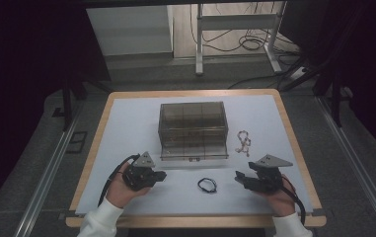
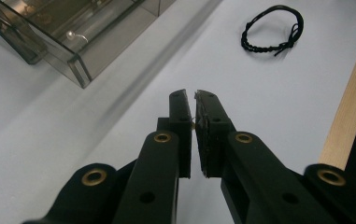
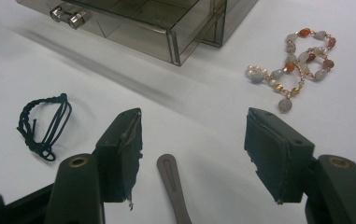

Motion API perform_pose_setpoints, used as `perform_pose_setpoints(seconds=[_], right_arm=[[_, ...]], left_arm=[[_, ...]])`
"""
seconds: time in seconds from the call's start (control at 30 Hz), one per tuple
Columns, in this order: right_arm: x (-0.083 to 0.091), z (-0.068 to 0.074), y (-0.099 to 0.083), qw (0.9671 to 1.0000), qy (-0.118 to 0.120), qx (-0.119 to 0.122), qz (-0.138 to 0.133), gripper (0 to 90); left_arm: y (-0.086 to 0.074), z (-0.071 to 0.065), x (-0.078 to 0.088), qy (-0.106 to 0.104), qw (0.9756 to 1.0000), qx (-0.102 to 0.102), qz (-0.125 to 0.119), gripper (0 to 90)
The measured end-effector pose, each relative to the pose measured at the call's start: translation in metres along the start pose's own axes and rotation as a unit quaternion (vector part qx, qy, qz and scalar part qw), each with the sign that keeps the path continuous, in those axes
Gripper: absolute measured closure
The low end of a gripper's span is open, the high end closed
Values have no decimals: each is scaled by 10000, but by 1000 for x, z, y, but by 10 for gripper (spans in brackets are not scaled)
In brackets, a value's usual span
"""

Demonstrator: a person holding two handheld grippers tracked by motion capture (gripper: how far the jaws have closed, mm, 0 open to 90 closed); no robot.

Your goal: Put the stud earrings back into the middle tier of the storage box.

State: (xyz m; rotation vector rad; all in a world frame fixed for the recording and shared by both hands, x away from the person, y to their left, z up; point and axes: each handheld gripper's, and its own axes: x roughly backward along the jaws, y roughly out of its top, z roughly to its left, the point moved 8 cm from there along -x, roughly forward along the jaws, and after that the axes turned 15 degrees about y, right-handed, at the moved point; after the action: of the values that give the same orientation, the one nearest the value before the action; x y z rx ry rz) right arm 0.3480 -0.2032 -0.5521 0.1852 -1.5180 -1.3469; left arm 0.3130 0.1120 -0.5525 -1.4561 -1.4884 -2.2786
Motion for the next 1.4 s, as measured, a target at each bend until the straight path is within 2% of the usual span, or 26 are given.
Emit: perform_pose_setpoints(seconds=[0.43,0.6,0.67,0.87,1.27,1.4], right_arm=[[0,0,0,10000,-8,-11,-9,371],[0,0,0,10000,2,-5,0,371],[0,1,0,10000,3,-6,10,372],[0,0,0,10000,4,-11,-2,371],[-1,0,0,10000,7,-24,2,369],[-1,-1,-1,10000,-11,-31,9,370]], left_arm=[[14,8,1,38,10000,-20,-25,852],[21,9,2,39,10000,29,-82,852],[25,11,4,50,9999,-30,-86,851],[32,15,6,70,9999,-23,-138,851],[47,23,-1,72,9998,102,-147,852],[52,25,-2,92,9998,60,-141,852]])
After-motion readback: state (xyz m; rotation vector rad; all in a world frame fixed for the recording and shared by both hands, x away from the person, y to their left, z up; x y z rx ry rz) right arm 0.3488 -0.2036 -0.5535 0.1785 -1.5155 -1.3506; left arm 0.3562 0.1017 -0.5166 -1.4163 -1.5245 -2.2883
